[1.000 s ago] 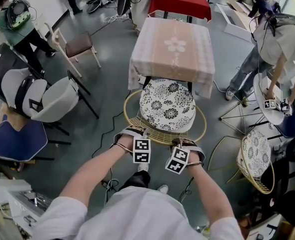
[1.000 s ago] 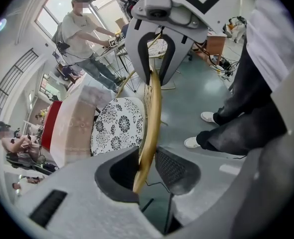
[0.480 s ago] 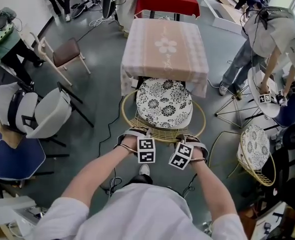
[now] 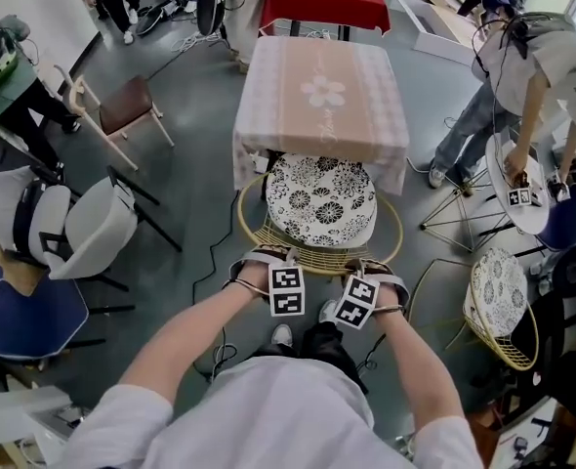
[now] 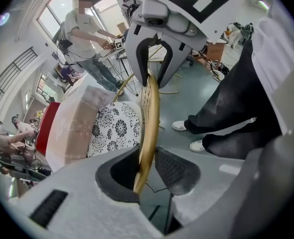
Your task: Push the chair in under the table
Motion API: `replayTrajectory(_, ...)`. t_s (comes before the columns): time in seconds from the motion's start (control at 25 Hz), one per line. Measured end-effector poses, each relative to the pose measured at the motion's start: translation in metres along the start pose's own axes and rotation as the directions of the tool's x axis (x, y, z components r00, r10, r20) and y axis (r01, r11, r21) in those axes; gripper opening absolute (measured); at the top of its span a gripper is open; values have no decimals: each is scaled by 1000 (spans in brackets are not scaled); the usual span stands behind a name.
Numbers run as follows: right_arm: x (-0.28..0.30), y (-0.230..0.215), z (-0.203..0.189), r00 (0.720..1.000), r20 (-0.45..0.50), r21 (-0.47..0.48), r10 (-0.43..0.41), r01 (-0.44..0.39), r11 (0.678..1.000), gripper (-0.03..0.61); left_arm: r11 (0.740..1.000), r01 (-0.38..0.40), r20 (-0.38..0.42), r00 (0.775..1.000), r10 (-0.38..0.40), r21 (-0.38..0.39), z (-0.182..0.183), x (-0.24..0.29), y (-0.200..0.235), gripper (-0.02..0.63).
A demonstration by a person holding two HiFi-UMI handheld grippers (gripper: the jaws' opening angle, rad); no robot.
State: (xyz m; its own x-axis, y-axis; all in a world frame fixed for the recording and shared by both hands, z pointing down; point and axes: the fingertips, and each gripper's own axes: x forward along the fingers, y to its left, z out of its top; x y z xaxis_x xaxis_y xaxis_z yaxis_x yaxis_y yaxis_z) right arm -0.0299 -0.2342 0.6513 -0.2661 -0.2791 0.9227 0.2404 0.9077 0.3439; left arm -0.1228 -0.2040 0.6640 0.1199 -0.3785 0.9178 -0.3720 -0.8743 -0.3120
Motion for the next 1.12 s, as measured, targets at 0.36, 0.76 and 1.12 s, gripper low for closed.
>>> replayTrajectory(0.36,12,-37,-8,999,33,-31,6,-5,1000,89,999,-6,-35,999,5,-40,7,14,33,103)
replayTrajectory(0.76,23,-75,-14,997,75,-51,14,-10,999,89,997,-22,-84,996,15,-75,12,26,68,103)
replayTrajectory(1.12,31,-100,-20,996,84,-48,15,-11,999,92,995,-32,-98,995,22,-96,19,36,89,103)
